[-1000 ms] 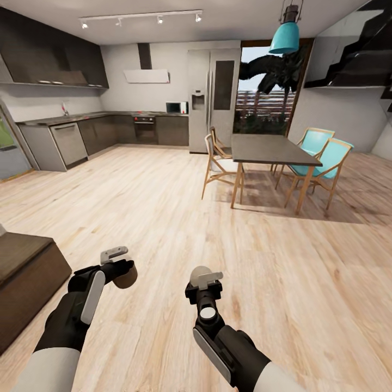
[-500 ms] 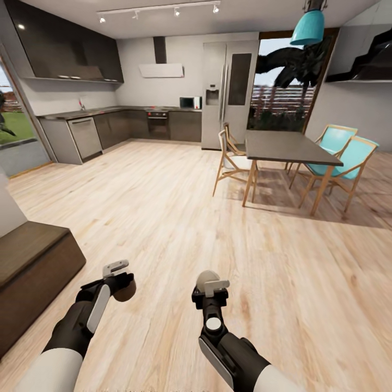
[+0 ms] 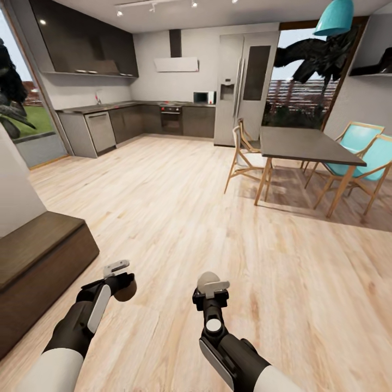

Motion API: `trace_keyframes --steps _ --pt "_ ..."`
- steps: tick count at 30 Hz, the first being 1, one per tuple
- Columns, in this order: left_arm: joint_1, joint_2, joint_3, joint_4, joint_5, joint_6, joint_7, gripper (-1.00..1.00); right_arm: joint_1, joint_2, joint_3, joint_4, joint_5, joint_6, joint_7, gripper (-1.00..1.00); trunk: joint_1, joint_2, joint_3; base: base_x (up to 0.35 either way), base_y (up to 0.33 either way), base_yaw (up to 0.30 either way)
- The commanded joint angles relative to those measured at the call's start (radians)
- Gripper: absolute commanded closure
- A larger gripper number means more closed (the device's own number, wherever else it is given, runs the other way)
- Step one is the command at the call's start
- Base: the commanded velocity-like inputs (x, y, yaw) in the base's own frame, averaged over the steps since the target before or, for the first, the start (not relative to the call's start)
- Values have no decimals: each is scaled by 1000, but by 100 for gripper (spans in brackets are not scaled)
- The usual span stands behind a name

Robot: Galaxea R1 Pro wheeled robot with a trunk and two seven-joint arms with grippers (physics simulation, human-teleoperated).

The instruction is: Place each of the two pumpkins and all three candles from the living room inside a cabinet in the living room (use any cabinet), then make sure every cabinet is closed, and position the cauldron so it is next to a table in the living room.

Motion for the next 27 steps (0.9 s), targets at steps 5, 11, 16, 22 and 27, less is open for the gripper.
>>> trace_keyframes --steps 5,11,16,22,27 --pt "0 2 7 -8 -1 0 -2 100 0 0 -1 3 1 -1 2 100 0 0 -7 0 0 162" --pt "0 8 8 -12 -1 0 -2 100 0 0 -1 12 4 -2 2 100 0 0 -16 0 0 163" --pt "0 9 9 -13 -4 0 0 100 0 0 -1 12 2 -1 2 100 0 0 -24 0 0 163" --pt "0 36 9 -27 -1 3 -2 100 0 0 -1 14 -2 -2 0 100 0 0 -33 0 0 163" --pt "0 41 5 -26 2 3 -1 100 0 0 1 16 -3 -2 0 100 0 0 -40 0 0 163"
